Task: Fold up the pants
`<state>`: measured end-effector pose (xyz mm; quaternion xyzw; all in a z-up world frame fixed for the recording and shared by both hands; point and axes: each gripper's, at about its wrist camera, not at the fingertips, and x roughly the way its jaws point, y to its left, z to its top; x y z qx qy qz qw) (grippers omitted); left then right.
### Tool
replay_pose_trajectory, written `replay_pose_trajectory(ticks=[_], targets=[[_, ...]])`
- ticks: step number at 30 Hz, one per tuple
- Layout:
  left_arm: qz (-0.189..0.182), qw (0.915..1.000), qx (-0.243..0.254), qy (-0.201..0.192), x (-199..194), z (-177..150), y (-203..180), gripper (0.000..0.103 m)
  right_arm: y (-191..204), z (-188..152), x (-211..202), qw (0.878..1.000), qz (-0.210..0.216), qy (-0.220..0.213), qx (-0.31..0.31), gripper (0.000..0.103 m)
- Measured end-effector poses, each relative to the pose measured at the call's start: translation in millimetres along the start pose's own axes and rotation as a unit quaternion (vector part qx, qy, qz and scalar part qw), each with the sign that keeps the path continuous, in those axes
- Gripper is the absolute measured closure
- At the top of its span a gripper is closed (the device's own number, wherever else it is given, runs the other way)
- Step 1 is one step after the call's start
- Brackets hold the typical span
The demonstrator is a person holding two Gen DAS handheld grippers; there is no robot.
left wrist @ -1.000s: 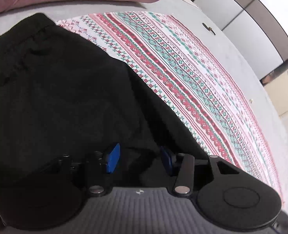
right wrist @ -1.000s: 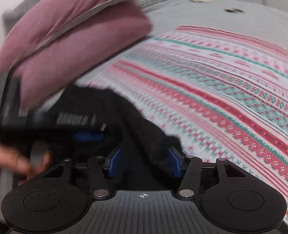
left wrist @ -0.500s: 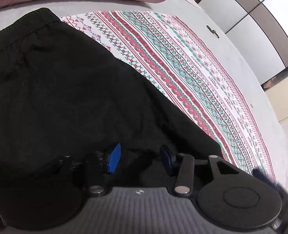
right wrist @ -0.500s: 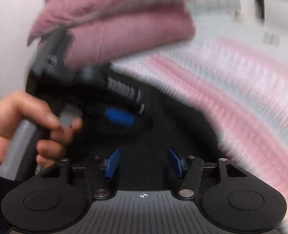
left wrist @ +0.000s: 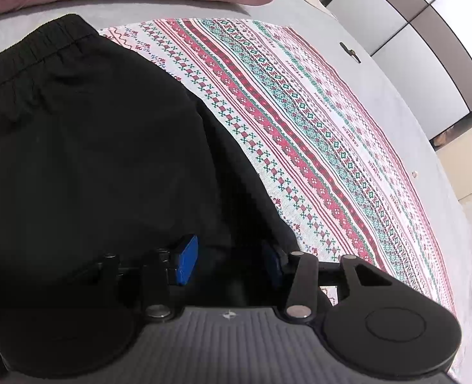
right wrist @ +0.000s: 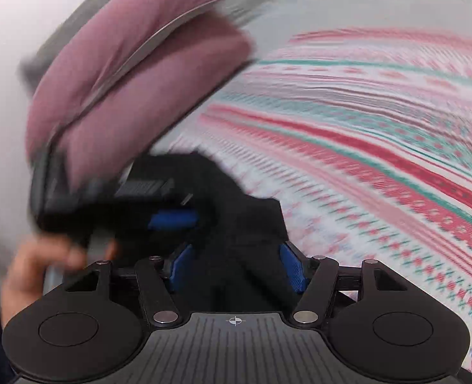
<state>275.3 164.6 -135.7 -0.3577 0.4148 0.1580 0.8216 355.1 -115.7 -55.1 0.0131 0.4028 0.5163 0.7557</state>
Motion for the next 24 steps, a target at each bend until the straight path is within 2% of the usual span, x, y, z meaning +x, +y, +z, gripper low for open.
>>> replay_pose_trajectory(ticks=[3, 7, 9, 12, 14, 18, 19, 21, 22, 24], targets=[[-0.001, 1.0, -0.001, 0.0, 0, 1, 1, 0.031, 38, -15, -3, 0.997, -0.005, 0.023, -0.08, 0.044], [0.005, 1.0, 0.007, -0.003, 1, -1, -2, 0.031, 69, -35, 4, 0.986, -0.042, 0.038, -0.155, 0.044], [0.007, 0.9999, 0.011, -0.004, 1, -2, -4, 0.031, 69, -40, 8, 0.986, -0.05, 0.053, -0.151, 0.044], [0.009, 0.9999, 0.012, -0.005, 1, -3, -7, 0.031, 50, -36, 24, 0.989, -0.067, 0.069, -0.11, 0.044], [0.008, 0.9999, 0.006, -0.004, 1, -3, -7, 0.031, 47, -31, 22, 0.992, -0.064, 0.056, -0.096, 0.044], [0.007, 0.9999, 0.005, -0.005, 2, -4, -8, 0.031, 46, -11, -12, 0.996, -0.019, -0.028, -0.084, 0.044], [0.007, 0.9999, 0.005, -0.005, 2, -4, -8, 0.031, 41, -5, -16, 0.996, -0.02, -0.04, -0.073, 0.044], [0.006, 1.0, 0.005, -0.005, 2, -4, -8, 0.031, 30, 8, -15, 0.996, -0.048, -0.047, -0.056, 0.043], [0.006, 1.0, 0.004, -0.005, 2, -4, -7, 0.031, 23, 13, -8, 0.996, -0.066, -0.041, -0.051, 0.045], [0.005, 1.0, 0.0, -0.005, 2, -3, -6, 0.031, 15, 19, 7, 0.992, -0.108, -0.014, -0.06, 0.072]])
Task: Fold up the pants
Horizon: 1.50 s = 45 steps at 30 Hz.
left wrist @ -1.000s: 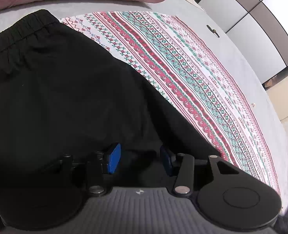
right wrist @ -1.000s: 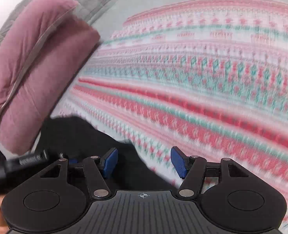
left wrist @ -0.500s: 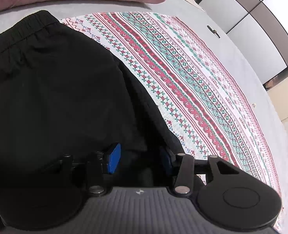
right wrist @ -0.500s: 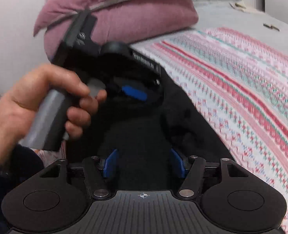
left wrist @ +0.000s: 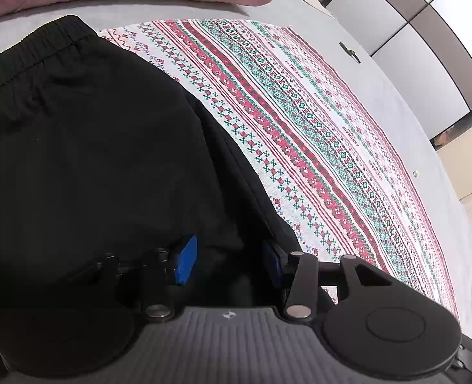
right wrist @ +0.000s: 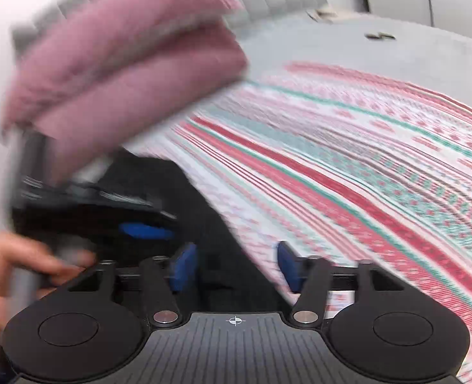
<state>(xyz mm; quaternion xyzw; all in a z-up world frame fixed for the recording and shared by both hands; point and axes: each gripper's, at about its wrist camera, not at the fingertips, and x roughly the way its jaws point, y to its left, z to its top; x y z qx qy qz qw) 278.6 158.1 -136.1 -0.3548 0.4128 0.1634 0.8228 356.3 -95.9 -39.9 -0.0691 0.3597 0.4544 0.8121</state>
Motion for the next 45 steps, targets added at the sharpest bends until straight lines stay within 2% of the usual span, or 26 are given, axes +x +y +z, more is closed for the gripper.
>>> replay_pose_trajectory(ticks=[2, 4, 8, 12, 17, 21, 24, 29, 31, 32, 33, 34, 37, 40, 42, 45], targets=[[0.0, 1.0, -0.001, 0.0, 0, 0, 0, 0.031, -1, 2, 7, 0.999, -0.041, 0.01, -0.011, 0.071], [-0.003, 1.0, -0.005, 0.001, 0, 1, 3, 0.031, -9, 0, 10, 0.999, -0.053, 0.008, -0.009, 0.071], [-0.005, 1.0, -0.008, 0.002, 0, 1, 6, 0.031, 8, -6, 14, 0.998, -0.013, 0.03, -0.054, 0.067], [-0.007, 0.9999, -0.009, 0.003, 0, 3, 8, 0.031, 28, -9, 14, 0.995, -0.001, 0.028, -0.1, 0.067], [-0.008, 0.9999, -0.014, 0.003, -1, 4, 10, 0.031, 46, -15, 3, 0.989, -0.006, 0.022, -0.146, 0.067], [-0.01, 0.9998, -0.017, 0.004, -1, 4, 11, 0.031, 65, -24, 4, 0.982, -0.006, 0.038, -0.187, 0.067], [-0.01, 0.9998, -0.018, 0.004, -1, 4, 12, 0.031, 77, -31, 0, 0.978, 0.015, 0.034, -0.207, 0.067], [-0.013, 0.9997, -0.022, 0.005, -2, 5, 14, 0.031, 86, -32, 12, 0.971, -0.027, 0.041, -0.235, 0.067], [-0.015, 0.9995, -0.027, 0.005, -2, 6, 16, 0.031, 89, -30, 15, 0.972, -0.025, 0.039, -0.232, 0.068], [-0.017, 0.9994, -0.031, 0.005, -3, 6, 18, 0.031, 92, -30, 16, 0.971, -0.02, 0.034, -0.237, 0.073], [-0.019, 0.9991, -0.036, 0.006, -3, 7, 19, 0.031, 95, -29, 15, 0.97, -0.018, 0.029, -0.241, 0.097], [-0.023, 0.9988, -0.042, 0.006, -3, 7, 21, 0.031, 97, -28, 17, 0.969, -0.027, 0.028, -0.244, 0.102], [-0.032, 0.9977, -0.058, 0.011, -4, 9, 27, 0.031, 95, -14, 16, 0.965, -0.093, -0.003, -0.246, 0.102], [-0.034, 0.9975, -0.062, 0.011, -5, 10, 29, 0.031, 75, 13, 9, 0.964, -0.154, -0.037, -0.215, 0.102], [-0.034, 0.9975, -0.062, 0.011, -6, 9, 29, 0.031, 63, 25, 18, 0.958, -0.176, -0.036, -0.223, 0.102], [-0.034, 0.9974, -0.062, 0.011, -6, 9, 28, 0.031, 49, 30, 53, 0.951, -0.193, 0.002, -0.241, 0.102]])
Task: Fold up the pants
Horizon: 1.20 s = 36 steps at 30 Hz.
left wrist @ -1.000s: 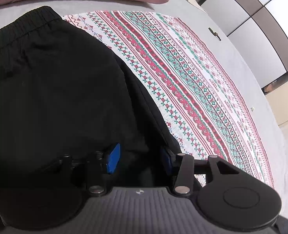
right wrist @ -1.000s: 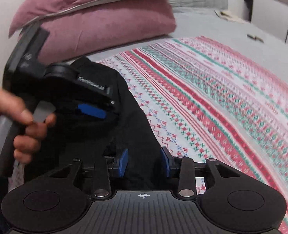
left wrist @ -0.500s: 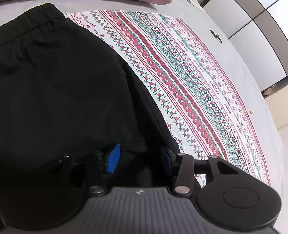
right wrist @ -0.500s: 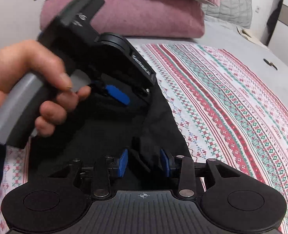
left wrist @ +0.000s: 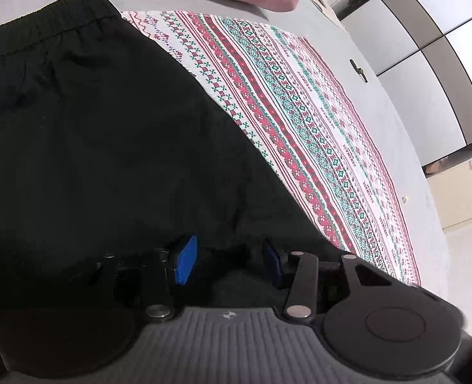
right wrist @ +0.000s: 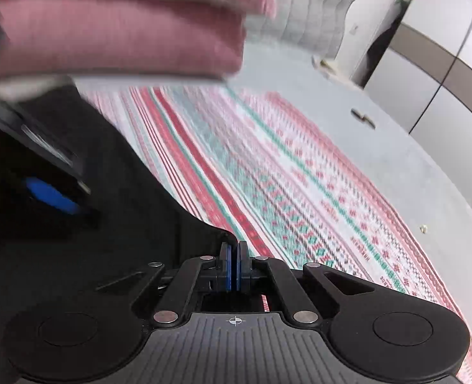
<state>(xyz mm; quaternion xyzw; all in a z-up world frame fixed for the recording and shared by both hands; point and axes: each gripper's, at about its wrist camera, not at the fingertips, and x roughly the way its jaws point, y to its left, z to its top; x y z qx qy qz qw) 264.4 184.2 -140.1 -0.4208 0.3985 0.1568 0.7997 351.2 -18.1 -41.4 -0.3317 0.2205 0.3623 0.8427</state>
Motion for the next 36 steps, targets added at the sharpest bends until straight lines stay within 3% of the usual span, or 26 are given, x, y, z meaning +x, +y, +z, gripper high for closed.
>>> replay_pose_trajectory(ticks=[4, 9, 10, 12, 13, 14, 17, 20, 21, 23, 24, 26, 28, 29, 32, 36], targets=[[0.001, 1.0, 0.005, -0.001, 0, 0, -1, 0.031, 2, -6, 43, 0.999, -0.004, 0.034, -0.008, 0.102], [0.007, 0.9998, 0.016, -0.004, 0, -3, -7, 0.031, -5, -15, 50, 1.0, -0.011, 0.017, 0.023, 0.099], [0.008, 0.9998, 0.016, -0.004, 0, -3, -8, 0.031, -5, -18, 48, 0.999, -0.035, 0.016, 0.023, 0.102], [0.007, 0.9999, 0.013, -0.004, 0, -4, -9, 0.031, -3, -21, 48, 0.99, -0.136, 0.028, 0.004, 0.102], [0.007, 0.9999, 0.013, -0.004, 0, -4, -9, 0.031, -9, -24, 40, 0.987, -0.156, 0.026, 0.016, 0.101], [0.008, 0.9998, 0.015, -0.005, 0, -5, -10, 0.031, -21, -28, 25, 0.987, -0.151, 0.014, 0.055, 0.094], [0.007, 0.9995, 0.031, -0.002, 1, -8, -16, 0.031, -55, -56, -25, 0.979, -0.097, -0.002, 0.176, 0.09], [-0.019, 0.9985, 0.05, 0.006, 3, -12, -27, 0.031, -75, -107, -55, 0.968, -0.13, 0.052, 0.206, 0.088], [-0.037, 0.9972, 0.063, 0.016, 5, -15, -33, 0.031, -83, -129, -66, 0.961, -0.159, 0.076, 0.215, 0.088], [-0.061, 0.9929, 0.097, 0.031, 10, -24, -50, 0.031, -112, -179, -100, 0.929, -0.203, 0.103, 0.292, 0.085], [-0.067, 0.9898, 0.121, 0.035, 12, -30, -61, 0.031, -128, -202, -117, 0.911, -0.204, 0.109, 0.341, 0.075], [-0.078, 0.982, 0.167, 0.041, 16, -41, -80, 0.031, -159, -249, -155, 0.865, -0.235, 0.123, 0.427, 0.051], [-0.091, 0.9728, 0.208, 0.045, 18, -50, -96, 0.029, -176, -290, -189, 0.812, -0.318, 0.14, 0.469, 0.048], [-0.092, 0.9691, 0.224, 0.046, 19, -54, -101, 0.028, -180, -307, -200, 0.799, -0.341, 0.15, 0.472, 0.048], [-0.075, 0.9614, 0.258, 0.059, 26, -65, -109, 0.027, -183, -353, -222, 0.785, -0.349, 0.166, 0.484, 0.05], [-0.07, 0.9602, 0.26, 0.074, 33, -72, -107, 0.027, -183, -401, -224, 0.789, -0.32, 0.151, 0.503, 0.05]])
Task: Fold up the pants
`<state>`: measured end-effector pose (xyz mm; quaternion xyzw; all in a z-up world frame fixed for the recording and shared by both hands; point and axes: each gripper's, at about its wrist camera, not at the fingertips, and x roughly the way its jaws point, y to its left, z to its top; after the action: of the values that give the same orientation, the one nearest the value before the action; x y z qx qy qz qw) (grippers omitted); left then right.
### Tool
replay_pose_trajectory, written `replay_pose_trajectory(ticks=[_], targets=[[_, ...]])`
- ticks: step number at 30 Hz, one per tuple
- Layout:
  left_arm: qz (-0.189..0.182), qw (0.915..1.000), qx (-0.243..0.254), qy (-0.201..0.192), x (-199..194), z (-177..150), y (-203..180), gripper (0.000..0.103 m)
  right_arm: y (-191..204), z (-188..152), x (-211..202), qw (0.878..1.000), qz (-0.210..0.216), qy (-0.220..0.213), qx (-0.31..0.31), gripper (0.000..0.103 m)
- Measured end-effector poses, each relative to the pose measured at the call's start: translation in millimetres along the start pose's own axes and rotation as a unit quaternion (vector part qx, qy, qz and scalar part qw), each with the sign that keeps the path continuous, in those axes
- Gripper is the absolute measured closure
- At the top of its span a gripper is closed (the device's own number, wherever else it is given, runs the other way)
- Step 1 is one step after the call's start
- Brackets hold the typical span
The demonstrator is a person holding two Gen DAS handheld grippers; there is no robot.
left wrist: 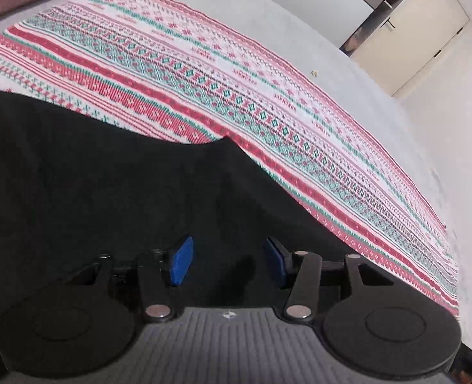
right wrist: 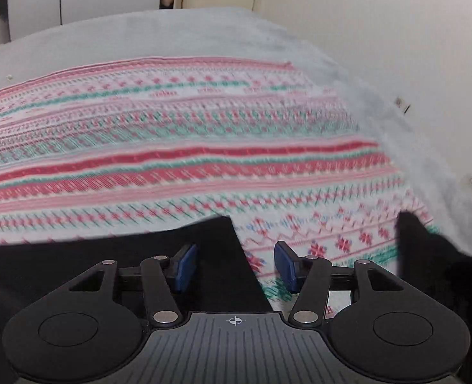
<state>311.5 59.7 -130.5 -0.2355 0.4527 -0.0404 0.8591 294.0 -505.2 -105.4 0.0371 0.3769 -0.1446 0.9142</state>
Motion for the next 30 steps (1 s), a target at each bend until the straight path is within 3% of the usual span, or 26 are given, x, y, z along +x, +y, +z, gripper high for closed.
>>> replay_pose_trajectory(ticks=[1, 2, 3, 5, 10, 13, 14, 18, 20, 21, 24, 25, 26, 28, 30], targets=[[0.005, 1.0, 0.007, -0.002, 1, -3, -2, 0.027, -4, 0, 5, 1.0, 0.026, -0.01, 0.007, 0.051], [0.011, 0.9998, 0.014, -0.003, 3, -3, -5, 0.027, -8, -1, 8, 0.999, 0.047, -0.013, 0.013, 0.066], [0.016, 0.9997, 0.02, -0.006, 4, -4, -7, 0.027, -9, 3, 7, 0.997, 0.068, -0.011, 0.019, 0.088], [0.022, 0.9994, 0.027, -0.006, 4, -5, -7, 0.027, -15, 12, 6, 0.996, 0.082, -0.006, 0.041, 0.098], [0.033, 0.9985, 0.043, -0.009, 6, -6, -8, 0.027, -19, 25, -7, 0.996, 0.059, -0.047, 0.049, 0.101], [0.04, 0.9975, 0.057, -0.012, 6, -8, -12, 0.027, -18, 22, 5, 0.997, 0.041, -0.031, 0.06, 0.101], [0.041, 0.9974, 0.058, -0.012, 6, -8, -12, 0.027, -12, 18, 11, 0.999, 0.03, -0.014, 0.04, 0.098], [0.036, 0.9982, 0.044, -0.021, 1, -6, -10, 0.027, 5, 17, 5, 0.999, -0.025, -0.025, -0.001, 0.089], [0.03, 0.997, 0.063, -0.035, -4, -8, -18, 0.024, 5, 22, -13, 0.997, -0.061, -0.053, 0.011, 0.086], [0.03, 0.9954, 0.081, -0.041, -4, -10, -24, 0.022, 7, 26, -25, 0.996, -0.053, -0.07, 0.018, 0.086], [0.043, 0.9928, 0.108, -0.03, 2, -16, -33, 0.018, 24, 35, -53, 0.994, 0.047, -0.094, 0.03, 0.082], [0.043, 0.9935, 0.104, -0.016, 5, -17, -32, 0.018, 38, 36, -59, 0.992, 0.093, -0.087, 0.015, 0.077], [0.036, 0.9946, 0.097, -0.005, 6, -16, -29, 0.017, 56, 36, -62, 0.988, 0.138, -0.073, -0.011, 0.066], [0.017, 0.9967, 0.08, 0.004, 3, -14, -21, 0.01, 104, 26, -64, 0.968, 0.228, -0.03, -0.097, 0.062], [0.013, 0.9975, 0.069, -0.001, -2, -10, -13, 0.006, 149, 10, -61, 0.949, 0.265, 0.002, -0.171, 0.062]])
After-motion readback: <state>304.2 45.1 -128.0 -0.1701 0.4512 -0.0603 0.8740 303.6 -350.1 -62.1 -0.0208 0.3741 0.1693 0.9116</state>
